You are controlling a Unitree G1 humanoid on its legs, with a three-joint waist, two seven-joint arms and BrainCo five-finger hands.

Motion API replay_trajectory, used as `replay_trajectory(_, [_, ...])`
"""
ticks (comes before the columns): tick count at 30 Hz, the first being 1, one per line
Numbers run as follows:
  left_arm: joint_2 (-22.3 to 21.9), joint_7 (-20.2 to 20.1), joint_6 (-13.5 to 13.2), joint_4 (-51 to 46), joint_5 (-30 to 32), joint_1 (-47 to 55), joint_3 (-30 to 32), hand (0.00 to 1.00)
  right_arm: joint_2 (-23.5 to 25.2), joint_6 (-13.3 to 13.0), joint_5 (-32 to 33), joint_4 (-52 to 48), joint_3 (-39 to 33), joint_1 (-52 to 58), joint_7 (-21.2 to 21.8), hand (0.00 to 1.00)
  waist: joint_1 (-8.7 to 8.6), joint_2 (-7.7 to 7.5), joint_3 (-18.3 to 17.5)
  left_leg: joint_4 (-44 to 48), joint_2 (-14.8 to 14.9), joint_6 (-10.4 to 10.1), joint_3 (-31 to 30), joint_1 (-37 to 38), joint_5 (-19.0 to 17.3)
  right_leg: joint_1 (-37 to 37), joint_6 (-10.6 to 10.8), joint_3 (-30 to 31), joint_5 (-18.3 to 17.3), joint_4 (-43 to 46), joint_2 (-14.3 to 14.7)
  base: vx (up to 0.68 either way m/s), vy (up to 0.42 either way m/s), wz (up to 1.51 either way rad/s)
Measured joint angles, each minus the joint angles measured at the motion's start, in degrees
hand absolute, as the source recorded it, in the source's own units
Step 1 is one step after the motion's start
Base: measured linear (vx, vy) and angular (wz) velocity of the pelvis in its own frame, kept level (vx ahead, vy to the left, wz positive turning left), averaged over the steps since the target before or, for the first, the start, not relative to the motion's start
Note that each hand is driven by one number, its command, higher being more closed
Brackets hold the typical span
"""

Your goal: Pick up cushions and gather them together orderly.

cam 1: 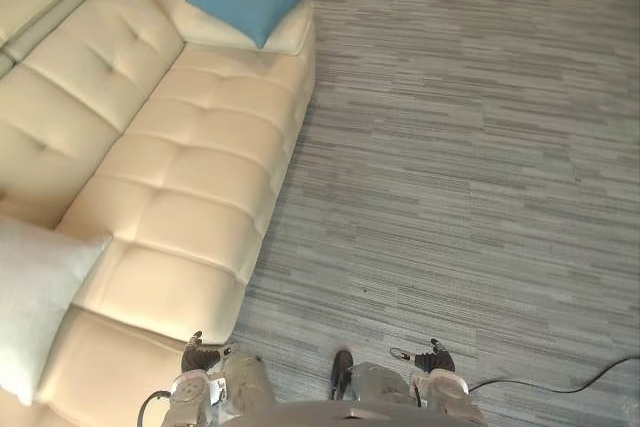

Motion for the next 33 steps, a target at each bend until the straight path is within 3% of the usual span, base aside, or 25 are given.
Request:
replay_trajectory(2, [-0.07,0.15,0.29,-0.99,0.07,1.60,0.04,0.00,0.14,-0.02,0.29,0.07,0.08,-0.48,-0.29,0.00,1.52,-0.02,0.27,-13.16,-4.97,-0.32,-1.34,-3.94,-0.10,1.48,0.81,4.77,-0.72,-0.97,-0.19,0.28,0.140,-1.07])
replay_trajectory(3, [-0.15,0.13,0.32,-0.97,0.09,2.13,0.03,0.00,0.25,-0.03,0.33,0.06,0.05,-0.56,-0.38,0.00,1.77,-0.02,0.28,-16.83,-5.56,-0.72,-1.56,-4.36,0.52,1.84,1.12,5.76,-1.04,-1.08,-0.25,0.32,0.182,-1.13])
replay_trajectory(4, [-0.35,0.09,0.62,-0.90,0.17,2.79,0.02,0.00,0.53,-0.07,0.53,0.07,-0.09,-0.70,-0.49,0.00,2.30,-0.01,0.28,-26.84,-6.58,-2.09,-2.51,-4.58,3.35,2.74,2.19,8.24,-1.87,-1.58,-0.28,0.36,0.227,-1.17])
replay_trajectory(5, [-0.58,0.08,0.73,-0.72,0.48,3.62,0.25,0.00,0.75,-0.09,1.47,0.14,-0.29,-0.67,-0.87,0.00,2.89,-0.25,0.11,-33.06,-6.90,-2.87,-3.05,-3.73,9.62,3.74,3.50,11.19,-2.81,-2.27,-0.35,0.39,0.256,-1.19])
replay_trajectory(6, [-0.66,0.07,0.72,-0.60,0.76,4.09,0.02,0.00,0.85,-0.08,1.55,0.18,-0.31,-0.64,-1.19,0.00,3.35,-0.43,-0.29,-33.43,-7.27,-2.56,-2.83,-3.16,11.64,4.12,3.80,12.43,-3.19,-2.69,-0.44,0.48,0.317,-1.06])
replay_trajectory(8, [0.27,-0.06,0.68,-0.40,1.92,4.55,0.15,0.00,1.65,-0.08,1.84,0.28,-0.39,-0.10,-1.31,0.00,3.43,-2.07,-1.85,-29.97,-10.32,2.49,-3.67,-4.12,8.99,4.16,6.54,14.91,-5.23,-1.81,-2.59,0.55,0.324,-0.63])
replay_trajectory(10, [1.45,-0.04,0.75,-0.44,2.26,4.44,0.57,0.00,3.41,-0.05,1.72,0.22,-2.18,0.21,-1.15,0.00,3.58,-4.98,-2.23,-26.99,-12.88,5.04,-0.41,-1.24,3.84,0.86,12.59,15.90,-8.12,12.03,-5.94,0.58,0.266,-0.43])
replay_trajectory(11, [1.73,0.00,0.82,-0.20,2.28,4.50,-0.03,0.00,3.59,-0.04,1.49,0.24,-2.28,0.56,-1.06,0.00,3.21,-5.01,-2.19,-25.79,-13.41,6.39,0.74,1.91,1.50,-1.08,17.99,15.92,-6.80,22.45,-6.72,0.63,0.252,-0.31])
replay_trajectory(12, [1.89,-0.04,0.96,-0.16,2.28,4.53,-0.38,0.00,3.65,-0.05,1.38,0.23,-2.21,0.71,-1.03,0.00,2.79,-4.99,-2.17,-25.44,-13.77,6.78,0.74,3.52,0.41,-2.27,20.77,15.92,-5.50,27.12,-7.15,0.53,0.191,-0.10])
replay_trajectory(13, [2.16,-0.01,1.15,-0.25,2.29,4.59,-0.99,0.00,3.59,-0.24,1.32,-0.33,-2.15,0.71,-0.96,0.00,2.20,-5.03,-2.20,-25.06,-14.03,7.11,0.80,6.43,-1.68,-4.24,21.69,15.53,-3.23,35.89,-7.52,0.50,0.112,-0.03])
replay_trajectory(14, [2.36,-0.04,1.20,-0.27,2.29,4.49,-1.57,0.00,3.49,-0.28,1.32,-0.97,-2.17,0.71,-0.73,0.00,1.86,-4.90,-2.15,-25.90,-14.13,7.43,0.65,10.74,-3.42,-7.19,19.65,11.82,-2.97,44.13,-8.65,0.39,0.079,-0.04])
replay_trajectory(15, [2.36,-0.02,1.21,-0.28,2.36,4.41,-1.76,0.00,3.43,-0.28,1.32,-1.33,-2.23,0.76,-0.45,0.00,1.62,-4.57,-1.96,-26.91,-14.12,7.67,0.50,12.56,-3.88,-8.35,17.07,9.39,-3.13,45.84,-9.41,0.49,0.062,-0.07])
replay_trajectory(16, [2.37,-0.02,1.28,-0.28,2.31,4.42,-1.84,0.00,3.37,-0.34,1.31,-1.93,-2.33,0.78,0.21,0.00,1.16,-4.32,-2.11,-29.40,-13.95,7.44,0.20,15.61,-4.51,-10.77,12.59,5.26,-4.01,46.72,-10.59,0.50,0.017,-0.08])
replay_trajectory(17, [2.44,-0.05,1.32,-0.27,2.29,4.06,-1.84,0.00,3.24,-0.47,1.31,-2.19,-2.63,0.55,0.53,0.00,0.79,-4.35,-2.04,-32.49,-13.52,7.16,0.12,19.50,-4.69,-13.93,9.77,0.57,-5.64,44.10,-11.47,0.62,0.011,-0.09])
replay_trajectory(19, [2.32,-0.23,1.40,-0.18,2.28,3.07,-2.24,0.00,2.54,-0.42,1.31,-2.17,-2.84,0.31,0.94,0.00,0.40,-3.84,-1.65,-36.15,-12.72,7.16,-0.53,24.08,-4.69,-16.81,7.82,-3.34,-6.71,37.63,-10.93,0.59,-0.041,0.02])
replay_trajectory(21, [1.85,-0.75,1.40,0.53,2.27,2.41,-3.01,0.00,1.56,-0.52,1.61,-2.25,-3.23,0.08,1.06,0.00,-1.07,-2.55,-1.35,-39.26,-10.68,7.09,-1.48,28.03,-4.64,-19.33,6.79,-5.02,-3.99,21.94,-8.09,0.50,-0.072,0.33])
replay_trajectory(23, [2.18,-1.07,1.31,1.57,2.32,0.90,-4.01,0.00,1.24,-0.41,1.74,-1.82,-3.83,-0.26,1.02,0.00,-2.19,-2.94,-1.37,-40.51,-10.20,6.58,-3.89,30.67,-4.61,-20.53,6.67,-3.05,5.67,2.49,-5.76,0.62,-0.164,0.48])
replay_trajectory(24, [2.07,-1.10,1.30,1.79,2.32,0.62,-4.06,0.00,1.17,-0.28,1.84,-1.68,-3.84,0.05,1.02,0.00,-2.44,-3.50,-1.42,-40.55,-10.40,4.88,-5.34,32.01,-4.91,-19.87,6.53,-1.69,11.57,-6.16,-5.44,0.80,-0.266,0.57])
replay_trajectory(25, [1.86,-1.09,1.18,2.47,2.35,0.36,-3.93,0.00,0.76,-0.25,1.83,-1.59,-3.85,0.31,1.03,0.00,-2.84,-3.75,-1.75,-39.98,-9.96,3.74,-8.14,33.74,-5.24,-18.56,4.97,-0.06,21.95,-7.56,-5.20,0.69,-0.255,0.54])
replay_trajectory(26, [0.03,-1.20,1.13,3.98,2.73,-0.78,-3.56,0.00,-0.13,-0.06,1.69,-1.36,-4.15,-0.95,1.04,0.00,-2.58,-0.53,-1.49,-36.72,-7.58,-0.07,-10.67,33.27,-2.36,-18.67,2.69,-0.55,20.71,-2.59,-3.94,0.67,-0.252,0.42])
replay_trajectory(29, [-2.52,-1.07,0.96,3.81,2.91,-1.31,-0.11,0.00,-0.39,-0.10,1.67,-1.96,-4.50,-1.02,1.09,0.00,-2.49,0.87,-0.87,-22.33,-7.07,0.14,-11.98,28.02,6.83,-16.08,2.73,-3.08,14.94,1.41,-3.72,0.57,-0.220,0.25])
replay_trajectory(30, [-4.01,-1.10,1.02,3.65,2.88,-1.48,2.33,0.00,-0.36,0.07,1.64,-1.92,-3.46,-0.84,1.08,0.00,-2.01,1.83,-0.29,-5.63,-4.53,-2.97,-11.85,21.22,18.50,-10.44,2.13,-3.63,11.64,0.59,-3.04,0.62,-0.151,0.23])
replay_trajectory(31, [-4.47,-1.12,0.81,2.73,2.14,-1.48,2.77,0.00,0.07,0.07,1.82,-1.96,-2.19,-0.86,1.04,0.00,-0.98,2.25,-0.09,7.35,-1.21,-1.90,-8.35,15.39,15.55,-6.40,1.60,-4.07,9.38,-0.11,-1.93,0.70,-0.142,0.16])
replay_trajectory(32, [-4.48,-1.12,0.63,1.72,2.00,-1.55,2.63,0.00,0.40,-0.05,1.89,-1.91,-1.80,-1.18,1.04,0.00,-0.51,2.29,-0.01,12.63,0.52,-0.44,-5.60,12.44,12.87,-3.89,1.58,-4.15,8.15,-0.63,-1.71,0.64,-0.110,0.02])
replay_trajectory(33, [-4.34,-1.09,0.56,0.26,1.32,-1.53,2.13,0.00,1.10,-0.01,1.97,-1.80,-1.46,-1.44,0.96,0.00,0.10,1.06,0.40,14.96,1.42,0.72,-1.94,7.17,9.13,1.17,1.88,-4.33,7.06,-3.65,-1.85,0.49,-0.084,0.07])
